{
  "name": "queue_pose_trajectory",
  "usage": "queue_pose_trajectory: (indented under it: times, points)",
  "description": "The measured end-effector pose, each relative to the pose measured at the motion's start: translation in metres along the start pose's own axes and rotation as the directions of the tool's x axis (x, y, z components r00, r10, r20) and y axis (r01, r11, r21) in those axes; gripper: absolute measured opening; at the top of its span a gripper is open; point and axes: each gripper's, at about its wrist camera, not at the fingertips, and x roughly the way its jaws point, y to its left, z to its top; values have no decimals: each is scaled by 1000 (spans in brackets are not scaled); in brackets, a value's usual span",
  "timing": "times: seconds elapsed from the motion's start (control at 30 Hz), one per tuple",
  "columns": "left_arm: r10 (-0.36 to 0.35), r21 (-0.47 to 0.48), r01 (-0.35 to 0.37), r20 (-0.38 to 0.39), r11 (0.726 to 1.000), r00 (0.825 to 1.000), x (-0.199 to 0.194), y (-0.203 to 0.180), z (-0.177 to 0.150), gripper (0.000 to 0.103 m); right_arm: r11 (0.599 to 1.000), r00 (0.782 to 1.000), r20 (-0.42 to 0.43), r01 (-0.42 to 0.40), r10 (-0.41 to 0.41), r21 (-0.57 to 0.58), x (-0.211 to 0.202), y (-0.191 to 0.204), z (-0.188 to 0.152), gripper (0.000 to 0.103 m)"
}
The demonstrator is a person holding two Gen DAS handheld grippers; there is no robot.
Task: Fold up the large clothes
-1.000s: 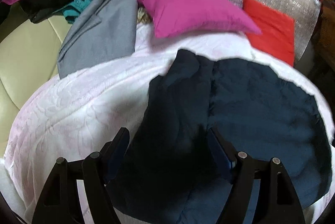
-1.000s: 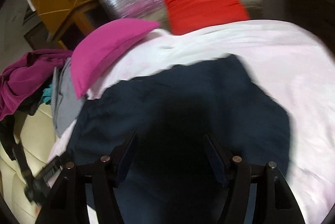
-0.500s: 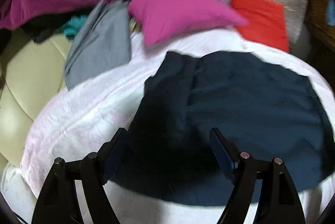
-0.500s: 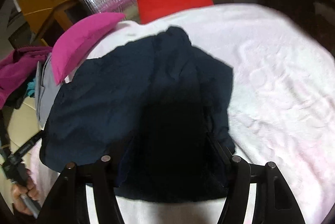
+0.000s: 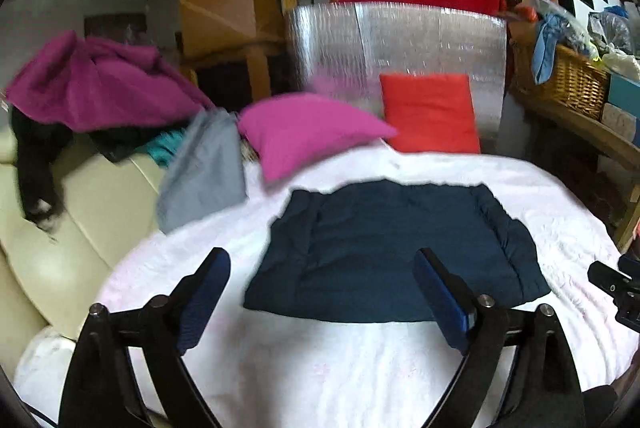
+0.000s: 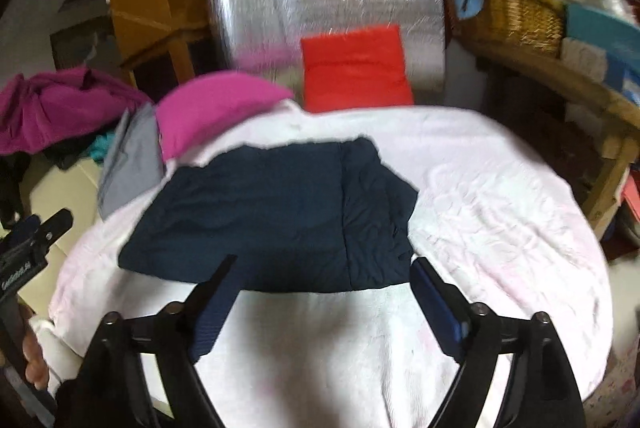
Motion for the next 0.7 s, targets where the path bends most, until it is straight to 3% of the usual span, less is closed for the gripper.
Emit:
queue_pose_trajectory:
  times: [0.17,0.43,0.7]
  points:
    - [106,36,-111,130,993,986,-64,-3,12,100,1000,996,95,0,0,-4,-55,10,3,103]
    - [48,2,-49,210,999,976,-137,-2,28,101,1000,989,146,7,-5,-7,-113,14,-1,103]
    - [72,13,-78,244,997,967,-172,-12,31,101,999,976,216,32,-32,8,-163,15,-17,103]
